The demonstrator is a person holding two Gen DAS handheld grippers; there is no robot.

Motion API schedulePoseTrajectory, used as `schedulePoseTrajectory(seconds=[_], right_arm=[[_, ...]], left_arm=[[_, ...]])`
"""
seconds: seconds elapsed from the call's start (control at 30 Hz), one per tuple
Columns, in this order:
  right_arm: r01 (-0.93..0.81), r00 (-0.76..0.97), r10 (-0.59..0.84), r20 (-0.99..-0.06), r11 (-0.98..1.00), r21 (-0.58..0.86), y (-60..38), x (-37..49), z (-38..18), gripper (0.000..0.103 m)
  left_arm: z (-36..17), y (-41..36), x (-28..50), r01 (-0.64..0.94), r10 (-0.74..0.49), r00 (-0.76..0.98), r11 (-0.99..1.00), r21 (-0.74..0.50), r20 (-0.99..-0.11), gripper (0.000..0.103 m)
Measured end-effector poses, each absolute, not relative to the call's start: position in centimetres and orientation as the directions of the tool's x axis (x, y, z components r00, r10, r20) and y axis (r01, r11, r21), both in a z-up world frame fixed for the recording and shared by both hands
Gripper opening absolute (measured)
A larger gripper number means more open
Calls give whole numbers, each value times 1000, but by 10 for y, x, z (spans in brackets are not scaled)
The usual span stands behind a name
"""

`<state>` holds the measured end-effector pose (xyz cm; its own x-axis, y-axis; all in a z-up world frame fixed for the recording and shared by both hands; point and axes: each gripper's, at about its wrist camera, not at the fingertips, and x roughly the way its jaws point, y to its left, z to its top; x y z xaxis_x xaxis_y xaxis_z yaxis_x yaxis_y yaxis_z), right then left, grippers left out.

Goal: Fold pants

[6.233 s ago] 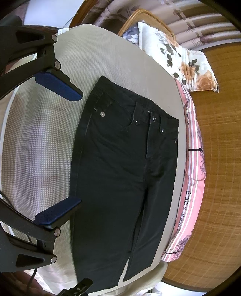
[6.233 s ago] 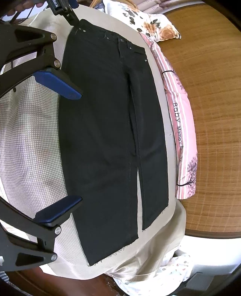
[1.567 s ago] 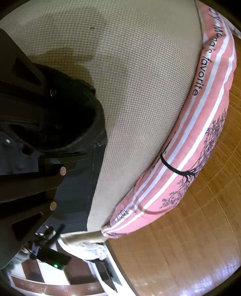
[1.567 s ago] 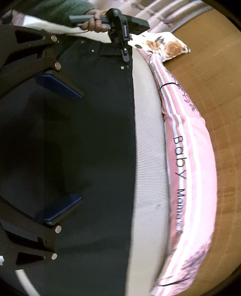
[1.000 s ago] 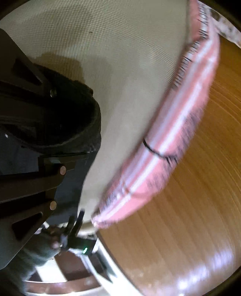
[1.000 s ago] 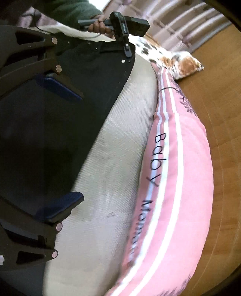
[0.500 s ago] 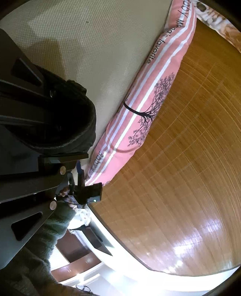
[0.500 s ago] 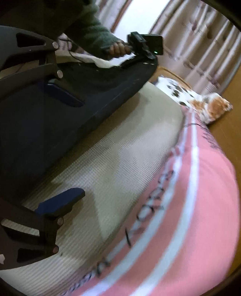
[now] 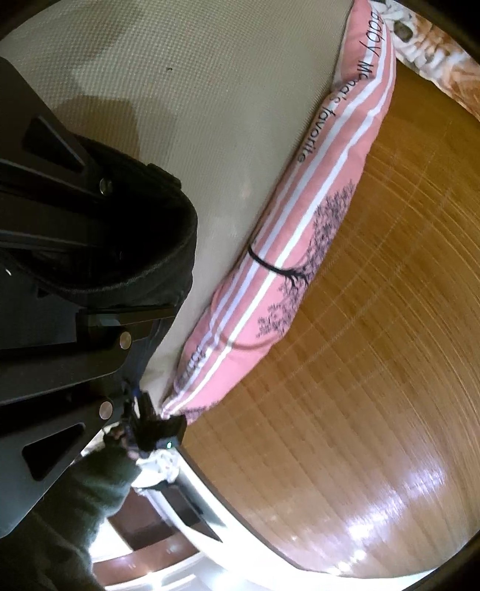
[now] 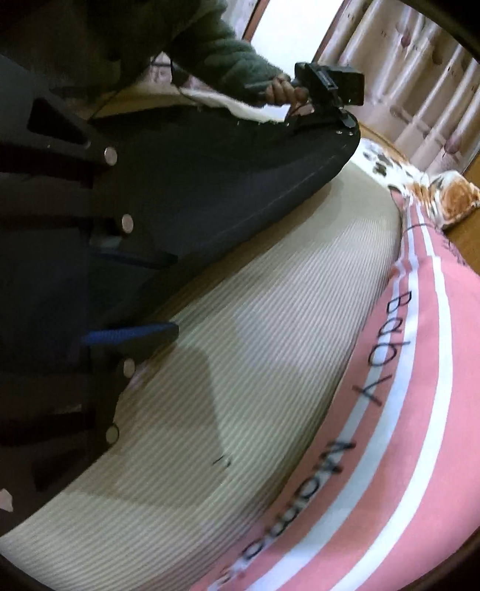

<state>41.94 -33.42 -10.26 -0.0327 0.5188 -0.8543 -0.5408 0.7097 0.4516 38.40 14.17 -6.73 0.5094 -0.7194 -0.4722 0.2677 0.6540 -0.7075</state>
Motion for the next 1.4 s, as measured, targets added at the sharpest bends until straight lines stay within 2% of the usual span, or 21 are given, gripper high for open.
schedulePoseTrajectory(seconds=[0.07, 0.27, 0.4, 0.57, 0.73, 0.9, 1.07, 1.23, 1.33, 1.4], right_arm=[[-550, 12, 473, -881, 739, 390, -333, 413, -99, 15], [-505, 241, 289, -926, 853, 134, -320, 377, -79, 11], [-413, 404, 118, -907, 908, -66, -306, 342, -59, 9], [-327, 532, 0, -847, 923, -205, -297, 295, -21, 7], [-257, 601, -17, -799, 943, -213, -288, 233, 16, 7], [-206, 589, -40, -807, 958, -198, -271, 166, 7, 7], [-148, 513, -22, -858, 982, -113, -268, 110, -30, 6], [-111, 456, -29, -890, 990, -89, -266, 83, -67, 6], [-102, 459, -48, -887, 989, -106, -265, 78, -77, 6], [-96, 464, -59, -884, 989, -116, -265, 80, -78, 8]], left_arm=[[-72, 140, 388, 250, -690, 514, 689, -680, -510, 6], [-74, 125, 391, 243, -578, 555, 801, -548, -599, 6], [-59, 113, 377, 304, -519, 584, 853, -425, -624, 6], [-30, 117, 350, 373, -532, 602, 847, -380, -595, 6], [-6, 124, 306, 449, -553, 602, 831, -329, -576, 6], [-5, 131, 251, 508, -574, 548, 806, -303, -608, 6], [-29, 131, 201, 541, -561, 466, 793, -282, -684, 6], [-72, 123, 164, 568, -476, 360, 794, -216, -802, 8], [-83, 119, 150, 580, -441, 330, 792, -189, -835, 14], [-81, 117, 146, 573, -407, 337, 804, -158, -849, 23]])
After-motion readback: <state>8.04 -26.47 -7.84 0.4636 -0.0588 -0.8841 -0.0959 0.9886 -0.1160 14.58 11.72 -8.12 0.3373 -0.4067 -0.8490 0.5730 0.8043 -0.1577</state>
